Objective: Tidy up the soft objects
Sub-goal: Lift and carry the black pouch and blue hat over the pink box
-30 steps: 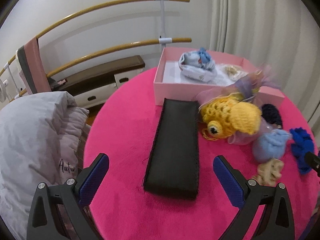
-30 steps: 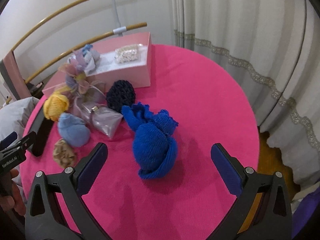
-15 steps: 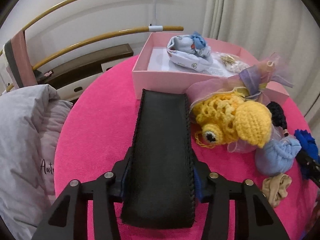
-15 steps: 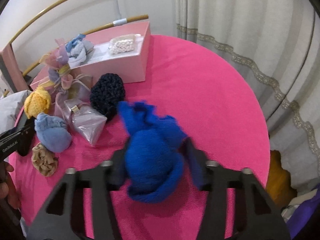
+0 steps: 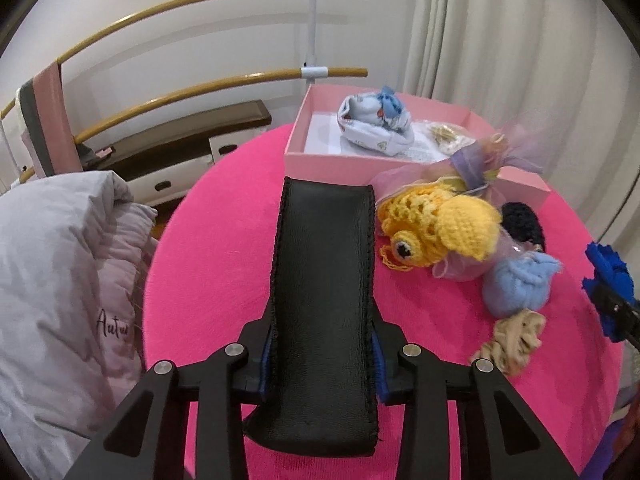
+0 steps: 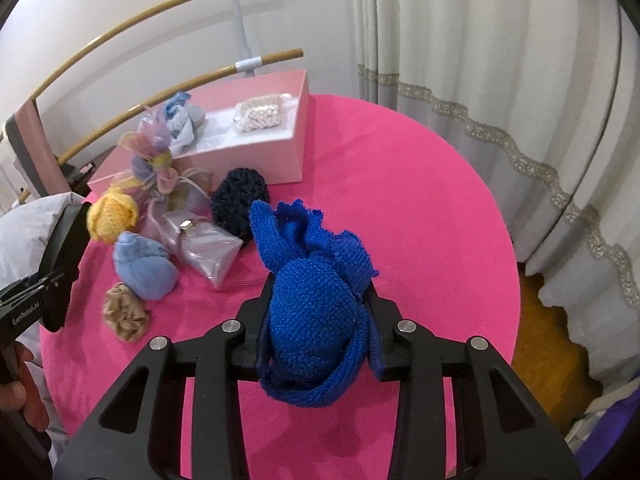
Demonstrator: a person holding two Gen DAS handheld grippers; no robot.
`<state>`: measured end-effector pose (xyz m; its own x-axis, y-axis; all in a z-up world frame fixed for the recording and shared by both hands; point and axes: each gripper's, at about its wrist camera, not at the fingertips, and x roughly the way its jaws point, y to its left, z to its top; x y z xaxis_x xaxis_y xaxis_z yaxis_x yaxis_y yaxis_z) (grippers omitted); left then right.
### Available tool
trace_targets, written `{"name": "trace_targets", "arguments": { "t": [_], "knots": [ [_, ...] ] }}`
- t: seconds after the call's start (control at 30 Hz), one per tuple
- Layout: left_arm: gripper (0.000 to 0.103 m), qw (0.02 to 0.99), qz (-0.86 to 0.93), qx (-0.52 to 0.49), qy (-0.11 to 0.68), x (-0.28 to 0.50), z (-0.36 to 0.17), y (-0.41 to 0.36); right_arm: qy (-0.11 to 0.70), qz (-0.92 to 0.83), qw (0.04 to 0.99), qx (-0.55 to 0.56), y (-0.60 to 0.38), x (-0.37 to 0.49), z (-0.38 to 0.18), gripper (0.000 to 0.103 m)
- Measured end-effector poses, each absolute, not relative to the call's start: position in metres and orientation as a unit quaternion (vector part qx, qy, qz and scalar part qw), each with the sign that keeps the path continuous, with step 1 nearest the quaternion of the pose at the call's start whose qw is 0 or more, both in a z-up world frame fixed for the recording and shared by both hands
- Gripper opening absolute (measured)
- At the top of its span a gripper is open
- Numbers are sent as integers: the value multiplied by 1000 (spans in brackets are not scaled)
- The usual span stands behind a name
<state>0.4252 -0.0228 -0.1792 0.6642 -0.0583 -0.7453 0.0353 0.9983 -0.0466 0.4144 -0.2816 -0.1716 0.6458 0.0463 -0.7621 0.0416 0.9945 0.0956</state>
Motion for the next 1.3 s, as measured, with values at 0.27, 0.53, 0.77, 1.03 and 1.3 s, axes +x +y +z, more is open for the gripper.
{"name": "trace_targets", "arguments": {
  "t": [0.27, 0.53, 0.77, 1.03, 1.3],
  "knots": [
    [34, 925, -28, -17, 379, 385, -145, -25, 398, 35, 915, 55, -264, 400, -144, 34],
    [34, 934, -29, -17, 356, 354, -111, -24, 378, 71, 921, 57, -248, 396, -123, 34],
    [34, 939, -34, -20, 340, 350, -91, -25, 364, 95, 925, 51, -235, 406, -105, 34],
    [34, 950, -39, -26, 310, 383, -57, -23, 328, 112, 936, 52, -237, 450, -62, 34],
    [35, 949, -52, -36, 308, 444, -37, -30, 324, 125, 936, 48, -231, 514, -37, 34]
  ]
}}
